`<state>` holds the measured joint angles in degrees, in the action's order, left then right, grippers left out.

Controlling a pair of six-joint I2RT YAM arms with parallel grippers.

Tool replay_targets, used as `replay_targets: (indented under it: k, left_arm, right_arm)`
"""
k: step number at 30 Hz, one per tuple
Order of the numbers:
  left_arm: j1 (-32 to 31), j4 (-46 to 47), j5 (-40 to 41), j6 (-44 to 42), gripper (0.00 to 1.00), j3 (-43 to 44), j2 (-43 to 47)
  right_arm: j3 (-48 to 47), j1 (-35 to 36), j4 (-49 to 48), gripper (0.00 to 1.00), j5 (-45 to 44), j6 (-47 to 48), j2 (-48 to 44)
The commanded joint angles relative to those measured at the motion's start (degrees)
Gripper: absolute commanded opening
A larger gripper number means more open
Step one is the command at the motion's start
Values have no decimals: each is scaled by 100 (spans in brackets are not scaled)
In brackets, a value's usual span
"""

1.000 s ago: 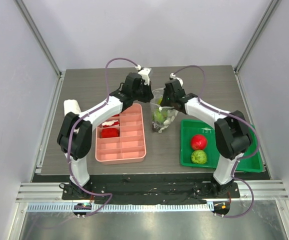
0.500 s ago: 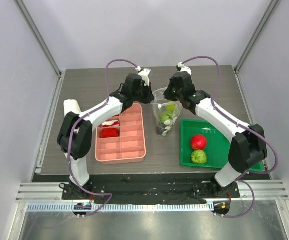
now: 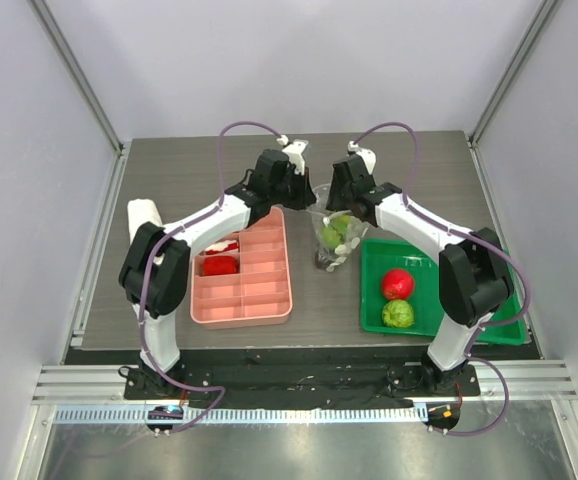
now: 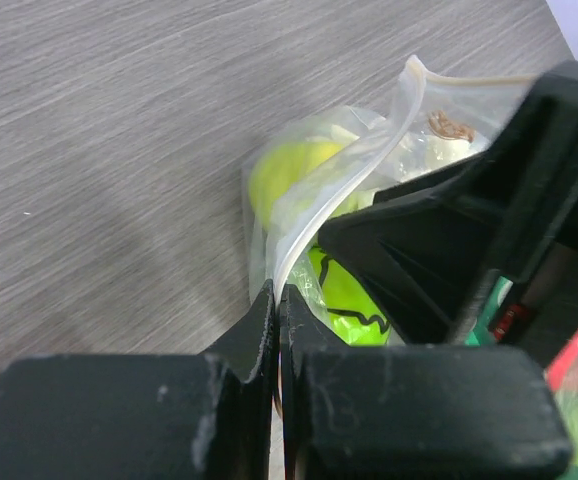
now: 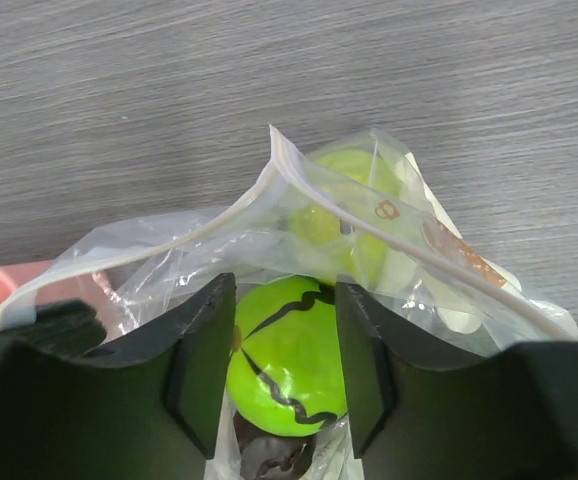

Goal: Open the zip-top bag and remove the fake food

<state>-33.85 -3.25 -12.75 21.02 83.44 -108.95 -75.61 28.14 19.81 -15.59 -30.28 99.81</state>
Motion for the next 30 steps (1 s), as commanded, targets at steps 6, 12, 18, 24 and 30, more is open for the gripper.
replay_targets:
  k: [6,12,18,24,30]
  left_arm:
    - [-26,140,-69,-10,0,269,-21]
    - [-26,201,-104,-1,0,278,-91]
    - [-34,210,-148,17,0,348,-215]
    - [-34,184,-122,-45,0,340,-232]
    - [-34,175,-61,-63,0,331,-232]
  right_arm:
    - [-314,42,84,55,-708,224,513]
    - [-51,42,-618,55,-1156,681,689]
    - [381,34,-1866,58,-1402,1270,820]
    - [135,33,-1876,56,-1455,1533,1216]
    - [169,42,-1955,21,-1420,1710,839]
